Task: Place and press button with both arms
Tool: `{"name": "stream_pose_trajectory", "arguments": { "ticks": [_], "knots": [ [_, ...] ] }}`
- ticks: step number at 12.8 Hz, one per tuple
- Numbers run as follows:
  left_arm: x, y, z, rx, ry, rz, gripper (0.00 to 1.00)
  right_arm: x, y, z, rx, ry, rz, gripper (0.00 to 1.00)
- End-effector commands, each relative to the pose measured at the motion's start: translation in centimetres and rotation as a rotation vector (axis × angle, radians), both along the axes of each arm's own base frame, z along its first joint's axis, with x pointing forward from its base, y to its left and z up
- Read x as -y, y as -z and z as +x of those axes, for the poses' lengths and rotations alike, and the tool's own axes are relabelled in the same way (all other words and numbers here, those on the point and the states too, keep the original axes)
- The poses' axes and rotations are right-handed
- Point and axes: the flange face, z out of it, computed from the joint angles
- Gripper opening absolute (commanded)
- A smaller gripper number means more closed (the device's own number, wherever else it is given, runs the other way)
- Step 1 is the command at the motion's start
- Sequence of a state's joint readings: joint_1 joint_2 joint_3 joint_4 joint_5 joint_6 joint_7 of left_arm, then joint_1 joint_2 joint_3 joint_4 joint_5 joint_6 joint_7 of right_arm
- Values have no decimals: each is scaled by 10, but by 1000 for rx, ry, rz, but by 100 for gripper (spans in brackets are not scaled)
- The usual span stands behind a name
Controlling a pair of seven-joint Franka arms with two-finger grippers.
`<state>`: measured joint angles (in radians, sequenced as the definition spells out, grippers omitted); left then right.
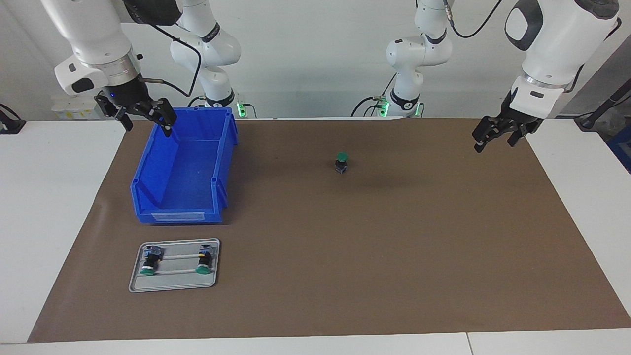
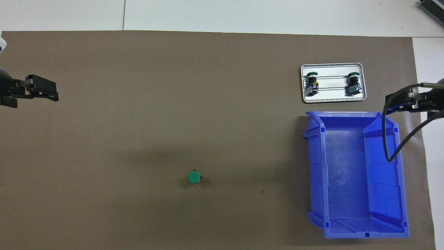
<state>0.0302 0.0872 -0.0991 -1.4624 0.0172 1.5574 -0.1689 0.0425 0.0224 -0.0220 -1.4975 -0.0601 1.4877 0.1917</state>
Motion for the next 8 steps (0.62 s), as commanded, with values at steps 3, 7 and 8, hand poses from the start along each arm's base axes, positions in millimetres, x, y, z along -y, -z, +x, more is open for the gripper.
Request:
{"name": "stream_pose_trajectory", "arguments": {
  "ticks": [3, 7, 8],
  "knots": [
    [29, -20, 18, -46, 65, 9, 100, 0, 1, -3, -12, -6, 19, 100],
    [29, -4, -1, -83, 114, 22, 100, 0, 1, -3, -12, -6, 19, 100],
    [29, 3, -5, -93, 127, 23, 100, 0, 1, -3, -12, -7, 19, 100]
  ]
}}
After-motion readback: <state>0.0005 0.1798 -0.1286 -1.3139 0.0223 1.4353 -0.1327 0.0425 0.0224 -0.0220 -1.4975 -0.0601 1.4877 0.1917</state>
